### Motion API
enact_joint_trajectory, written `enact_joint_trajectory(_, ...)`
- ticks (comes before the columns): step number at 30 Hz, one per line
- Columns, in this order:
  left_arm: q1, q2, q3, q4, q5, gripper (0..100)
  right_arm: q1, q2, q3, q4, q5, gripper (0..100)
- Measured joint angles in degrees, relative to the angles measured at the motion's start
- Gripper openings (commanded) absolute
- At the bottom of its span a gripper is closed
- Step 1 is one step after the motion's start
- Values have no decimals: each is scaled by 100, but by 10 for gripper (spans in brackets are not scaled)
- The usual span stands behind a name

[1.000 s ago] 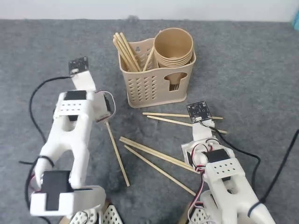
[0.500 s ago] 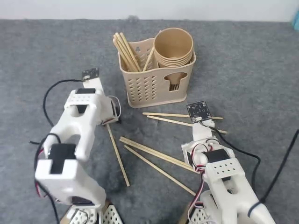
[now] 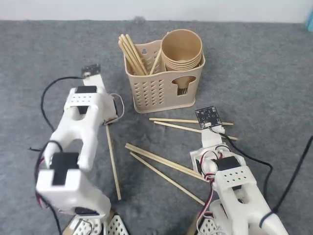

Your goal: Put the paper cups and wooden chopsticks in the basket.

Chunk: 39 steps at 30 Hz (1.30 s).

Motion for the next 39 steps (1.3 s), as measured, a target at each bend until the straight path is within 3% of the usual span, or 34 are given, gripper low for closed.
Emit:
enact_joint_trajectory(13,18,-3481,62,-26,0,11,0,0,0,0,0,188)
enact_joint_trajectory(22,9,-6347,580,-1240,0,11,0,0,0,0,0,188)
enact_joint_trajectory(29,404,-7288,580,-3226,-26,11,0,0,0,0,0,188)
enact_joint_trajectory(35,932,-6971,571,-5310,-44,11,0,0,0,0,0,188)
enact_joint_trajectory(39,1046,-6233,571,-5934,-413,11,0,0,0,0,0,188)
